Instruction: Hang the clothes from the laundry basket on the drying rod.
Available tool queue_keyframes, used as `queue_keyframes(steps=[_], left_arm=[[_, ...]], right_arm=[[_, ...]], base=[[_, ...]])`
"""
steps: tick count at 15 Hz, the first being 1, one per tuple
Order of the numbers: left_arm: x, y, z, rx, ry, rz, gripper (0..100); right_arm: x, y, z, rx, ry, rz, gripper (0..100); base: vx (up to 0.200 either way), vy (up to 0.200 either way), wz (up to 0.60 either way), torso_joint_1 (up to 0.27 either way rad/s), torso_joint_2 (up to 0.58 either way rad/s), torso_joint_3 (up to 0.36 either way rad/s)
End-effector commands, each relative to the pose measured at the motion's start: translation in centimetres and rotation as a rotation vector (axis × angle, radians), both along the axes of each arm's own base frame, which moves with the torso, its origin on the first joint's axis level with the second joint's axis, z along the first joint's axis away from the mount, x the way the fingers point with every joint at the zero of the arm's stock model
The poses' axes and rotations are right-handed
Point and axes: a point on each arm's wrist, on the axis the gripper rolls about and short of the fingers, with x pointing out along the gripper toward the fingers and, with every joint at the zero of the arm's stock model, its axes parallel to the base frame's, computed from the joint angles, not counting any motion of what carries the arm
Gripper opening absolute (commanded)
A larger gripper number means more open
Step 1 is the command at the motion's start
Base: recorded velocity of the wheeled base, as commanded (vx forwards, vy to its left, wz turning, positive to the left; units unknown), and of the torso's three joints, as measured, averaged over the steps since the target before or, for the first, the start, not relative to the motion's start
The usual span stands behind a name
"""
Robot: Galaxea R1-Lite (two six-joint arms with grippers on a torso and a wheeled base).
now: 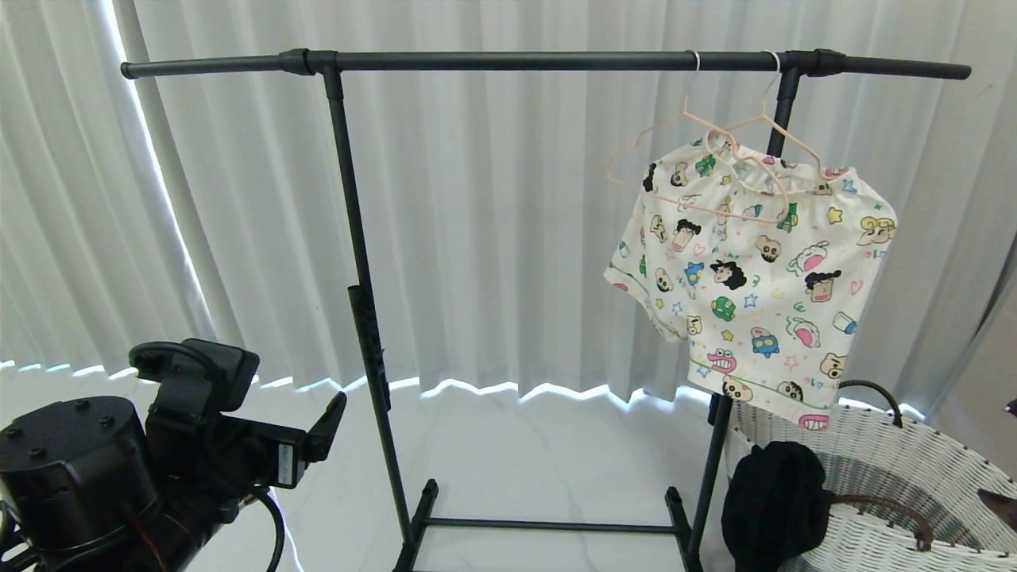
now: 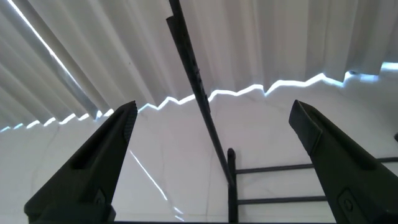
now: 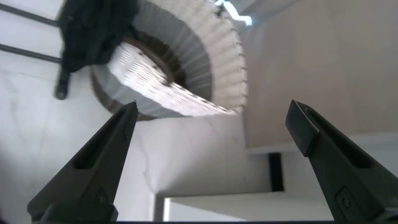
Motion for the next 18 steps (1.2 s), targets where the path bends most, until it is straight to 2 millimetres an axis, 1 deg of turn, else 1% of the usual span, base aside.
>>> queue_keyframes(steps=[1,5,8,10,12,14,16,18], left_arm=[[0.3,-0.1,-0.1,0.002,0.006,0.000,100],[1.3,-0.5,-0.2,0.004,0.012,-0.001,100],[1.5,-0.7,-0.5,0.008,0.022,-0.006,100],[1.5,-0.8,-0.6,0.013,0.027,-0.009,100],[1.7,-0.8,-0.8,0.015,0.037,-0.009,100],[1.7,-0.8,-0.8,0.013,0.036,-0.009,100],[1.7,-0.8,-0.8,0.013,0.036,-0.009,100],[1.7,-0.8,-0.8,0.013,0.036,-0.009,100]], right_arm=[[0.5,-0.1,-1.0,0.005,0.049,0.003,100],[2.0,0.1,-2.4,0.014,0.126,0.052,100],[2.9,0.3,-3.7,-0.006,0.198,0.164,100],[4.0,0.4,-5.0,-0.057,0.297,0.281,100],[5.6,0.5,-6.5,-0.093,0.354,0.354,100],[8.0,0.7,-8.1,-0.140,0.370,0.460,100],[10.1,0.6,-10.2,-0.205,0.402,0.544,100],[11.6,0.7,-12.4,-0.230,0.434,0.587,100]], base=[[0.200,0.000,0.00,-0.002,0.01,0.002],[0.200,0.000,0.00,0.004,0.01,0.004],[0.000,0.000,0.00,0.000,0.00,0.000],[0.000,0.000,0.00,0.000,0.00,0.000],[0.000,0.000,0.00,0.000,0.00,0.000],[0.000,0.000,0.00,0.000,0.00,0.000],[0.000,0.000,0.00,0.000,0.00,0.000],[0.000,0.000,0.00,0.000,0.00,0.000]])
